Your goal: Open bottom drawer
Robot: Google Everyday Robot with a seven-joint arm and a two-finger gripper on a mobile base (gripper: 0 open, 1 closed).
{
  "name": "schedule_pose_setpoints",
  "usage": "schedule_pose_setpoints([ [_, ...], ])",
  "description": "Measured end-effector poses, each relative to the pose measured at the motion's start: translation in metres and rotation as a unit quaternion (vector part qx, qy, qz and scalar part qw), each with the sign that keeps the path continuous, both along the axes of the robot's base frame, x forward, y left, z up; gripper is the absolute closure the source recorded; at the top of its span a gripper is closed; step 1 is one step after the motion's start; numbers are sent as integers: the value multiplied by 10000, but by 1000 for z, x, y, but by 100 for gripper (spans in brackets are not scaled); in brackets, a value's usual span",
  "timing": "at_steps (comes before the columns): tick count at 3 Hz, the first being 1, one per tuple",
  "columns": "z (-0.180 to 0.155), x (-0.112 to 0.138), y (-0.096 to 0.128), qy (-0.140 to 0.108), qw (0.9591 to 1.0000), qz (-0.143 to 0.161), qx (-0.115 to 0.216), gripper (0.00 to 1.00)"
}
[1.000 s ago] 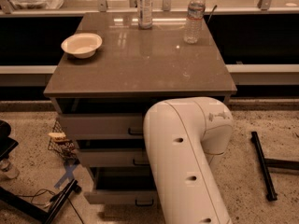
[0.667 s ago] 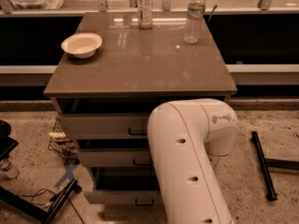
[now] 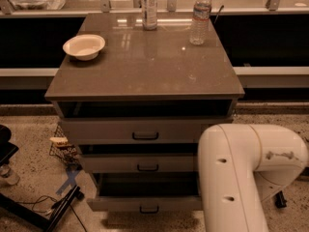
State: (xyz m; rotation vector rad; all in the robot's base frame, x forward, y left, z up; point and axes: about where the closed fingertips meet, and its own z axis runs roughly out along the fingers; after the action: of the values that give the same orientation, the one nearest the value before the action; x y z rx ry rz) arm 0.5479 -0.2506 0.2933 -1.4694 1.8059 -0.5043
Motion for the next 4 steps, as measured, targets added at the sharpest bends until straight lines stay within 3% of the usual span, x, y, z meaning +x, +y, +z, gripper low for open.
schedule_pose_setpoints([
  [1,12,61,-11,-818,9920,13,965,100],
  [4,10,60,-12,-816,9920,14,966,100],
])
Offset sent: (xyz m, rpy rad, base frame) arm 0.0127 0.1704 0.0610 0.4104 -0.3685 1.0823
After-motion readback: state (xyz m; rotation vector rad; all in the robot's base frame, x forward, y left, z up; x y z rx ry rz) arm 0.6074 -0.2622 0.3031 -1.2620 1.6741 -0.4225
